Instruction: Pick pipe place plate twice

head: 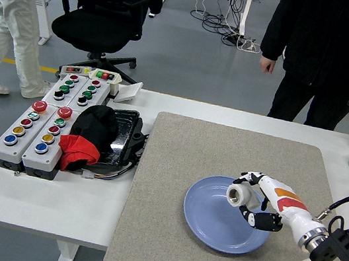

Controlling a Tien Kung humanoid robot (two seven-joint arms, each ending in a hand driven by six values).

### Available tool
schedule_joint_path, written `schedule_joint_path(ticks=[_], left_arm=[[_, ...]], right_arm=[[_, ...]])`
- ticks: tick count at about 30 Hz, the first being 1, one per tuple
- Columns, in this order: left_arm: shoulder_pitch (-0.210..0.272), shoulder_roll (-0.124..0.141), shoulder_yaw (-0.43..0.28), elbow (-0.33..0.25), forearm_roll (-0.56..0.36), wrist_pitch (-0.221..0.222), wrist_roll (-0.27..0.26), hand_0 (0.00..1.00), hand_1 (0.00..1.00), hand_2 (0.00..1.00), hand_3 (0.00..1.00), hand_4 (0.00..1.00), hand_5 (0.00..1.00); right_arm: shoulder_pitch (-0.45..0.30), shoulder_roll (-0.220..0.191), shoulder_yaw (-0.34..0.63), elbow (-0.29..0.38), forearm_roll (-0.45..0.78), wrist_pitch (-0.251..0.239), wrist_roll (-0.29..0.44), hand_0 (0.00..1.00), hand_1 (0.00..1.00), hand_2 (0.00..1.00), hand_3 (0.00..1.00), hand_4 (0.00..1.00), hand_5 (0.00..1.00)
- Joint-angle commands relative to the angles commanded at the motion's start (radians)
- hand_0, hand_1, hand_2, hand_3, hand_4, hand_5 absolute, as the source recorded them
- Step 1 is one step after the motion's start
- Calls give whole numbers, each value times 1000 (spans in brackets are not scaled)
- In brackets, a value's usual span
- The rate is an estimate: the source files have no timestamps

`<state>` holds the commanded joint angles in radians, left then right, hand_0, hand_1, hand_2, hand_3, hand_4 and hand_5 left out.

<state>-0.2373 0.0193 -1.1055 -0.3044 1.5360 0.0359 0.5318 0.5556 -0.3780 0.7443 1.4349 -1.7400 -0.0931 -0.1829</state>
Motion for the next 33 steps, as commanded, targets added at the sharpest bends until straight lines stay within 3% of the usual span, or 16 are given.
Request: schedule_joint_path(ticks=[3,4,9,10,15,16,21,22,30,33], left_arm=[[0,0,7,-1,-11,2,0,655,625,635,569,408,998],[0,0,10,-1,-15,3,0,655,624,636,569,408,998],[1,0,17,-1,-26,5,0,655,624,636,569,408,998],[1,0,18,-2,-26,5,1,655,624,635,569,408,998],[0,1,23,-2,-33,7,1,655,624,635,569,408,998],[0,1,23,-2,-33,7,1,655,624,635,569,408,998],[0,2,23,-2,-36,8,1,655,624,635,569,408,998],[0,2,24,-2,-35,8,1,655,624,635,569,409,998],[-1,1,22,-1,-35,8,-1,655,624,635,569,409,998],[-2,1,22,0,-37,11,-2,655,624,635,569,409,998]], right_arm=[[31,20,-49,-24,-13,12,-14,305,462,539,592,449,2],[41,27,-69,-33,-17,14,-19,419,549,583,684,478,2],[76,66,-147,-76,-57,15,-60,419,549,583,684,478,2],[79,72,-156,-82,-63,17,-67,781,798,896,853,592,2],[87,93,-182,-104,-92,29,-112,781,798,896,853,592,2],[87,93,-184,-104,-93,28,-111,977,968,998,998,711,19],[79,90,-185,-101,-84,-9,-79,977,968,998,998,711,19],[78,90,-180,-99,-81,-10,-74,998,978,998,998,758,47],[63,67,-136,-69,-76,21,-73,998,977,998,998,775,62],[43,41,-73,-30,-92,34,-76,998,977,998,998,775,62]])
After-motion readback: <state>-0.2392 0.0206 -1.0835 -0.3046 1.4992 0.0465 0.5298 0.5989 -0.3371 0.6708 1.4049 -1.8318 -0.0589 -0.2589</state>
